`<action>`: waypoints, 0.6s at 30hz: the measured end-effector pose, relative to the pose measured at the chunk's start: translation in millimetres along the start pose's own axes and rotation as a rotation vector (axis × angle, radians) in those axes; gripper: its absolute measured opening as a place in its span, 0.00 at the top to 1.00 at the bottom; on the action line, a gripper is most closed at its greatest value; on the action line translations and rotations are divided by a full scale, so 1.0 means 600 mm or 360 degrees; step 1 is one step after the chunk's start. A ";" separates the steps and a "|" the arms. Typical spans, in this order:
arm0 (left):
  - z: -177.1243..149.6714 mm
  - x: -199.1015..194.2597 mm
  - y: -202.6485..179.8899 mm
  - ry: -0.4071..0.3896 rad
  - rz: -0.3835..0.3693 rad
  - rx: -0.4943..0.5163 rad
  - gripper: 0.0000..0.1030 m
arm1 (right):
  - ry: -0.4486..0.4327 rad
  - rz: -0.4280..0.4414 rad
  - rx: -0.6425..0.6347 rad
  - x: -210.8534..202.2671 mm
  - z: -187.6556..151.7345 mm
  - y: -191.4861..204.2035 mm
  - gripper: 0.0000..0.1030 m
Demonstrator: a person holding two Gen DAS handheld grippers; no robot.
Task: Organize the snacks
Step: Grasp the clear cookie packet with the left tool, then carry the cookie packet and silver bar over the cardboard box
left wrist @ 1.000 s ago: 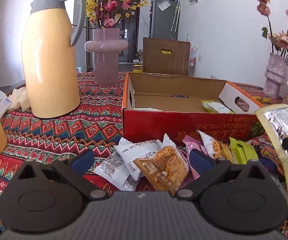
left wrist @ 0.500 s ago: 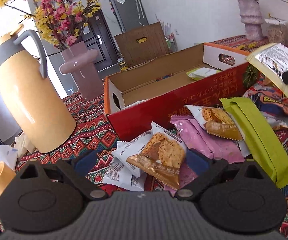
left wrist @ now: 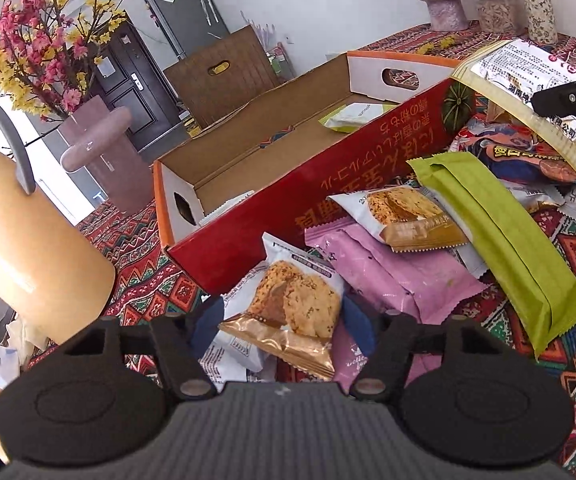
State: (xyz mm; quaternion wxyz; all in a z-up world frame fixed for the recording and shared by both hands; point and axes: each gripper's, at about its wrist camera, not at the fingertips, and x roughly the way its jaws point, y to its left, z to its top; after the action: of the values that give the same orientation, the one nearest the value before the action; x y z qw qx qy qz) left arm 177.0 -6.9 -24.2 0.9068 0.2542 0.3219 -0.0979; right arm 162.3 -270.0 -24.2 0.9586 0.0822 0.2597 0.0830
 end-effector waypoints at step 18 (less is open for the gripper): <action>-0.012 -0.021 0.003 -0.0030 -0.0038 -0.0059 0.48 | 0.0000 0.0015 0.0004 -0.002 -0.001 0.003 0.69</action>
State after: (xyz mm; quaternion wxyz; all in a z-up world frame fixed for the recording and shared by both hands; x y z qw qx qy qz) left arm 164.3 -1.7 -20.3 0.9131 0.2325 0.3182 -0.1049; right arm 161.0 -268.6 -23.7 0.9581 0.0847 0.2593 0.0872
